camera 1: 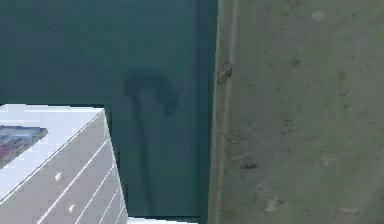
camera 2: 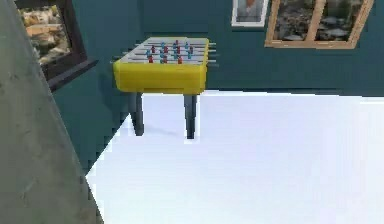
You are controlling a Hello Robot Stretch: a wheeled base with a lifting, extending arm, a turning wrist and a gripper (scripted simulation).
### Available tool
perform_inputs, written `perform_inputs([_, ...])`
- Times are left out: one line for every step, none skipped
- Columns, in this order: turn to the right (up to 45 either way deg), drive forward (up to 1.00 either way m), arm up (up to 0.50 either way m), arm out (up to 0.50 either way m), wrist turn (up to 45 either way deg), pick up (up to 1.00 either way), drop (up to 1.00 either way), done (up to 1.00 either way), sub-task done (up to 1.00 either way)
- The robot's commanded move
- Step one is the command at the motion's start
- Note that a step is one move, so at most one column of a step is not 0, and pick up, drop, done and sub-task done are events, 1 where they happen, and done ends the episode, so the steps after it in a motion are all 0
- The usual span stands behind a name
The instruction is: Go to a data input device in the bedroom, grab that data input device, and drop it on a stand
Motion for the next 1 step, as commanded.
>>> perform_inputs([-45.0, 0.0, 0.0, 0.0, 0.0, 0.0, 0.0, 0.0, 0.0])
